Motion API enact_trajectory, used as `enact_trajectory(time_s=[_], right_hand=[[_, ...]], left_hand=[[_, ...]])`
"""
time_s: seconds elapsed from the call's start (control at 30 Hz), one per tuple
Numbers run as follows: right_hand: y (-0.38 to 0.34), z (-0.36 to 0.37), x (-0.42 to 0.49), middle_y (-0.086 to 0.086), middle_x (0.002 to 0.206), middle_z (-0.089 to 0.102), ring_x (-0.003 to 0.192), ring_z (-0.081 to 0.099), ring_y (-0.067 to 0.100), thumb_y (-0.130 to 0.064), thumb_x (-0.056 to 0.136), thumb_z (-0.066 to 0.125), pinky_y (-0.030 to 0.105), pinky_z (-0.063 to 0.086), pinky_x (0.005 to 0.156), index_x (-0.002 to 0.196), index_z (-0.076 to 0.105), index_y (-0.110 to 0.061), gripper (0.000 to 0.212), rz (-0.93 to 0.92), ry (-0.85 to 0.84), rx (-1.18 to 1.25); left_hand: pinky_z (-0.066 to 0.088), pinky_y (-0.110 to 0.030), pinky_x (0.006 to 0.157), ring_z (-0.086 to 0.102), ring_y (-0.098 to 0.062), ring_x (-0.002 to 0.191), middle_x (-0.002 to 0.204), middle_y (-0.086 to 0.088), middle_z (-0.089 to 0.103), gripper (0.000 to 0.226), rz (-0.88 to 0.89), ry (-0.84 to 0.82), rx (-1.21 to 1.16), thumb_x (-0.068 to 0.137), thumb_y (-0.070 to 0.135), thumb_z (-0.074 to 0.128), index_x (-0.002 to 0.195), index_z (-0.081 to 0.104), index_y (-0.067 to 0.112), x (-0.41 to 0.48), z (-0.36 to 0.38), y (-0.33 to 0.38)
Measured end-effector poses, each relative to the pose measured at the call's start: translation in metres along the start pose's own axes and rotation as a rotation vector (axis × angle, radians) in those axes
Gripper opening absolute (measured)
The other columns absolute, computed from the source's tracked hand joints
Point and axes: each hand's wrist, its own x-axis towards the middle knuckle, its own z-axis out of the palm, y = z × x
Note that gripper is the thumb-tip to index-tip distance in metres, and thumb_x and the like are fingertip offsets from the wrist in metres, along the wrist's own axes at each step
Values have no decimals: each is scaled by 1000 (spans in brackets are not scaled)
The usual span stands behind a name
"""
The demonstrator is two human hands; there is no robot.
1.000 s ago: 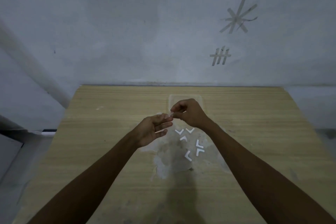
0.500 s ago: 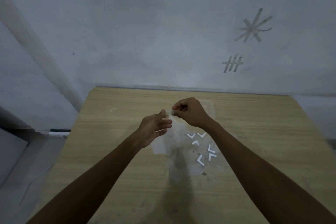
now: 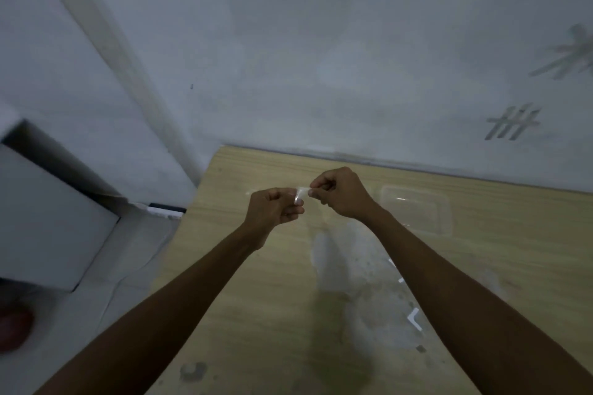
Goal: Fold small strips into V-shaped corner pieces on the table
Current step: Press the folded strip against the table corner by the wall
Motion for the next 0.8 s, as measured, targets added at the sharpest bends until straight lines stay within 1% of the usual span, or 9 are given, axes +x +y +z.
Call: enact_trajectory(time_s=[0.1,0.27,0.43,0.57,0.63,0.73,0.8], right_hand=[[-5,13,28,-6,53,59,40,54,-5,-12,79,75,5,40,46,84,73,-1,12,-5,-39,17],[-12,35,58,-2,55,60,41,54,-3,-12,78,76,10,43,48,83,73,-3,11,2,-71,81],[-18,54,76,-2,55,60,42,54,-4,-12,78,76,10,43,48,84,72,-1,13,2,-107,93],[-22,69,92,-6,57,59,43,53,-7,-13,77,77,14,44,54,85,73,-3,14,2,-125,83],[-24,80,99,-7,57,58,45,54,-5,-13,76,78,14,43,56,85,73,-4,14,6,-122,84],[-26,94,108,-8,57,58,48,54,-1,-13,76,78,11,42,55,84,73,-3,14,15,-115,81],[-27,104,115,-11,57,58,47,55,-7,-12,76,78,4,41,52,83,73,-4,12,29,-105,88]], left_hand=[[60,-27,65,72,-21,69,75,-8,74,10,-6,43,27,86,5,62,82,70,10,15,-19,10],[60,-29,68,73,-19,69,83,-11,73,7,-48,87,54,87,8,61,88,68,9,28,-47,17],[60,-28,68,72,-17,71,86,-10,73,9,-52,128,102,89,12,61,92,67,7,35,-64,19],[59,-28,68,71,-16,69,82,-8,73,8,-67,170,119,89,12,61,88,68,8,43,-76,20],[59,-28,67,71,-16,69,81,-8,73,8,-88,195,116,88,12,62,85,69,10,48,-84,19],[58,-26,64,71,-18,70,82,-8,73,7,-116,220,111,87,13,63,84,69,11,56,-98,19],[57,-25,62,71,-16,68,81,-6,73,6,-123,231,110,86,13,64,85,69,12,62,-108,21]])
